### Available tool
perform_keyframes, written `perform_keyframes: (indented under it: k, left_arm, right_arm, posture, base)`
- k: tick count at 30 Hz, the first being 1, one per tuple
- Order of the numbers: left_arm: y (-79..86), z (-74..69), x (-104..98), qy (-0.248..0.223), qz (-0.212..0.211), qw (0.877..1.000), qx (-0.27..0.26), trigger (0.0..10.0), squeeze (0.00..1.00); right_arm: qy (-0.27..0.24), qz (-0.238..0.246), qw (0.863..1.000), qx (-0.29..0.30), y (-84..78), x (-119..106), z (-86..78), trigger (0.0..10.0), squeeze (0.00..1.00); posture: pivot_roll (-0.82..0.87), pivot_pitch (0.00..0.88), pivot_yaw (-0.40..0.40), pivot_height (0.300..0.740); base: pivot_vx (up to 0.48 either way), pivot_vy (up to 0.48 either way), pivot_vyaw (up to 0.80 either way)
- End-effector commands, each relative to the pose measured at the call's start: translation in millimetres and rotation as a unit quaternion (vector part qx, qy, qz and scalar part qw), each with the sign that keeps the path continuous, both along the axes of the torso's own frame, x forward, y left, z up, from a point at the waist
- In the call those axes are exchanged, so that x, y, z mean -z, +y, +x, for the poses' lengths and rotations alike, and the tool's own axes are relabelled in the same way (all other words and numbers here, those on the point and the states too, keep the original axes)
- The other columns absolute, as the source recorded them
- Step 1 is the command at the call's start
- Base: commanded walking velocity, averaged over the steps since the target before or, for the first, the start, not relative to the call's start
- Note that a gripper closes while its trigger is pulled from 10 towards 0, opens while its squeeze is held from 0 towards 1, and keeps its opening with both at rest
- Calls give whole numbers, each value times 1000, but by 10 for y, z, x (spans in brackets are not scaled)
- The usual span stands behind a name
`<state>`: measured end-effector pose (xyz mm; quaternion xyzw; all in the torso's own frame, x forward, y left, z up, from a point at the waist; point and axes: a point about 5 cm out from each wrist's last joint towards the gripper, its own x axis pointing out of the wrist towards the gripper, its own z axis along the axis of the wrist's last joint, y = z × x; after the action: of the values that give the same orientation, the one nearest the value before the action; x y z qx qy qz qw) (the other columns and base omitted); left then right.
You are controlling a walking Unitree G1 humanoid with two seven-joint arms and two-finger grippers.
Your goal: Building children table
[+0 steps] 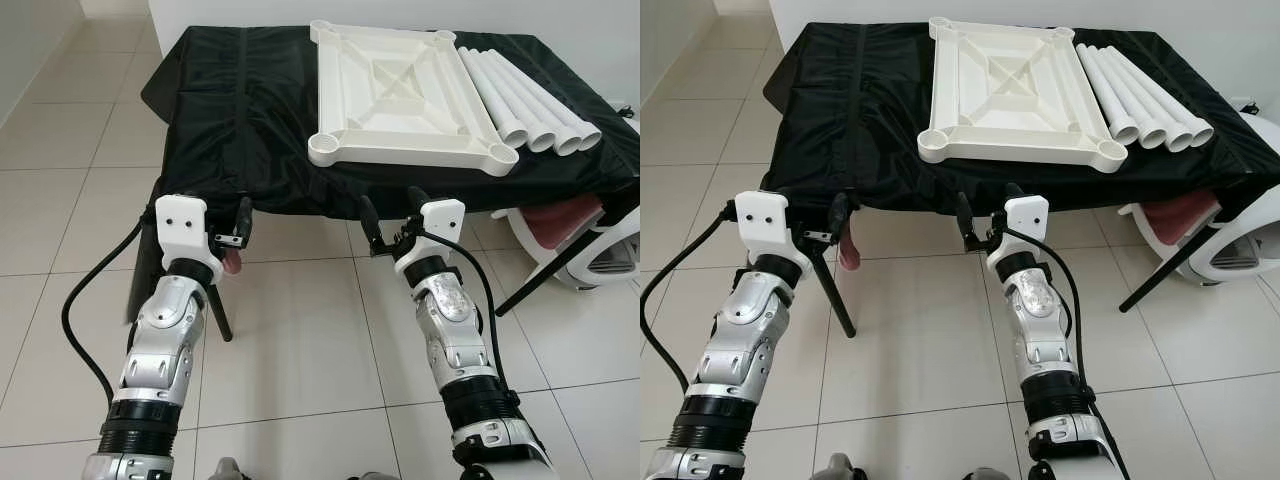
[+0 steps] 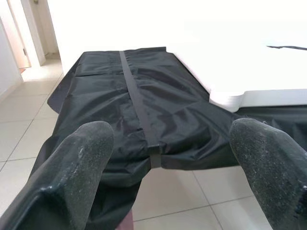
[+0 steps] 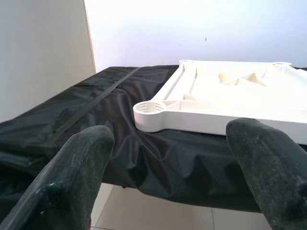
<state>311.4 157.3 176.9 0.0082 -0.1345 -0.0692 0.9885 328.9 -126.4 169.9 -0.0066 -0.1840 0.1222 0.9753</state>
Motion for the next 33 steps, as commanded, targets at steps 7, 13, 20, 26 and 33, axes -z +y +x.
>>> perform_keyframes:
  k: [7, 13, 20, 26, 33]
  left_arm:
    - [12, -76, 39, 23, -2, 1000, 4, 10000, 0]
    - [-22, -38, -1, 22, 19, 999, 13, 10000, 0]
    - [-44, 5, -37, 24, 20, 999, 19, 10000, 0]
    - [-30, 9, -59, 27, 18, 999, 18, 10000, 0]
    - [3, 3, -65, 28, 19, 999, 13, 10000, 0]
  right_arm:
    - [18, -8, 1000, 9, -23, 41, -82, 10000, 0]
    - [10, -10, 1000, -4, -38, -31, -125, 10000, 0]
    - [14, -12, 1000, 15, -115, -47, -128, 10000, 0]
    - [16, -17, 1000, 16, -118, -56, -137, 10000, 0]
    - [18, -16, 1000, 14, -103, -68, -135, 10000, 0]
  posture:
    - [23, 88, -27, 740]
    - [-1, 87, -17, 740]
    - [-15, 92, -9, 740]
    - [-7, 102, -8, 740]
    - [2, 110, -9, 740]
  base:
    - [0, 0, 0]
    - [0, 0, 0]
    - [0, 0, 0]
    - [0, -231, 0]
    - [0, -313, 0]
